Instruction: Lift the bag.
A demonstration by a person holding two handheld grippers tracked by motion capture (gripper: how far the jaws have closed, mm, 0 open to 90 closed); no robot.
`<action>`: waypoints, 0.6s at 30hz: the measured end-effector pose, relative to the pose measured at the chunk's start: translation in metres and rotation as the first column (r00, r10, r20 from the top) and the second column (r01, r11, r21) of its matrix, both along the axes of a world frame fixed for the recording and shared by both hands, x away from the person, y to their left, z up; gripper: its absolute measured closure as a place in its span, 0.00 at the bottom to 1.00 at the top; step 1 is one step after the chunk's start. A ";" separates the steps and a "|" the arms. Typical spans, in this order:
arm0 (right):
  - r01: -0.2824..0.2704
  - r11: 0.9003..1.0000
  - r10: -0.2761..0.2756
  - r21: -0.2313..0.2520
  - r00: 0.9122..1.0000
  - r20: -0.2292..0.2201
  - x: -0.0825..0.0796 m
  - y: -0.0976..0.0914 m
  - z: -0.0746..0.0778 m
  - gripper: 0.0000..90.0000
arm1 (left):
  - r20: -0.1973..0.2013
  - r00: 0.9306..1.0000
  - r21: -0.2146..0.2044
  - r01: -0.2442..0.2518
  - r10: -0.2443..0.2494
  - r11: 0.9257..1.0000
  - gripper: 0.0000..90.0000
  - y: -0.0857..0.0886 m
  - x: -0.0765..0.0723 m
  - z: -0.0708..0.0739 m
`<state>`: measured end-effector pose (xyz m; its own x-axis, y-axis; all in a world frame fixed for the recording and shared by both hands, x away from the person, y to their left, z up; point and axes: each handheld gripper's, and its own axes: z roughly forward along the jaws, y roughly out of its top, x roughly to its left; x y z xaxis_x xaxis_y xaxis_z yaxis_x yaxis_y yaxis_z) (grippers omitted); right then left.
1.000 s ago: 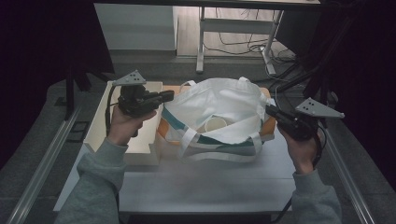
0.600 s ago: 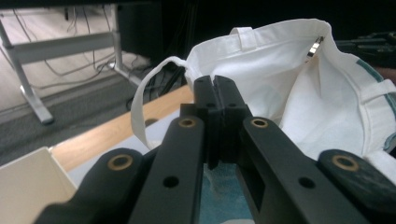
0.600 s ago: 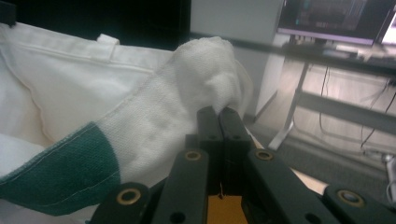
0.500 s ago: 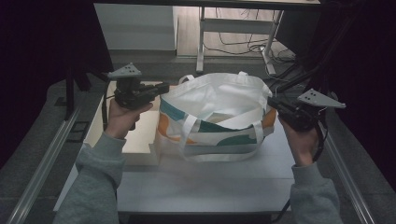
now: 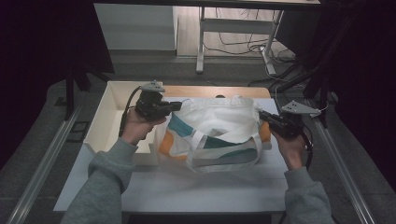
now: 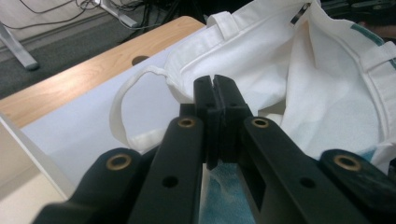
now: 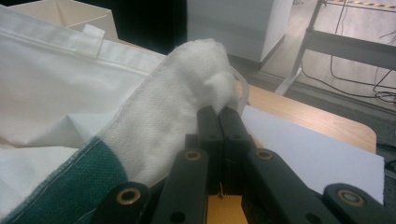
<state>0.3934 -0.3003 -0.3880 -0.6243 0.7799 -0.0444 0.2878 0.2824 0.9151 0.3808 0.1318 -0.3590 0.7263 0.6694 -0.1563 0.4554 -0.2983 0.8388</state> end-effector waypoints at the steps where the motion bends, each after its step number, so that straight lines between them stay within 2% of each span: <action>1: -0.002 1.000 0.002 -0.002 1.000 0.001 0.000 0.000 0.000 0.99 | -0.004 1.000 -0.002 0.002 -0.002 1.000 0.98 0.001 0.000 -0.001; 7: -0.013 1.000 0.013 -0.011 1.000 -0.014 0.001 0.002 -0.002 0.98 | -0.026 1.000 0.000 0.005 -0.005 1.000 0.96 0.002 -0.001 -0.009; 14: -0.046 0.998 0.044 -0.040 0.997 -0.057 -0.001 0.005 -0.009 0.95 | -0.045 0.999 0.002 0.026 -0.026 1.000 0.85 0.003 -0.002 -0.019; 16: -0.053 0.998 0.050 -0.042 0.997 -0.060 -0.002 0.006 -0.010 0.92 | -0.046 0.998 -0.001 0.032 -0.032 0.999 0.82 0.004 -0.003 -0.020; 18: -0.053 0.998 0.050 -0.047 0.997 -0.057 -0.004 0.007 -0.009 0.83 | -0.036 0.999 -0.006 0.030 -0.030 1.000 0.74 0.005 -0.005 -0.020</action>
<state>0.3893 -0.2933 -0.3974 -0.6660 0.7446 -0.0451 0.3220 0.3416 0.8830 0.3755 0.1366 -0.3788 0.7400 0.6464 -0.1861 0.4761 -0.3078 0.8237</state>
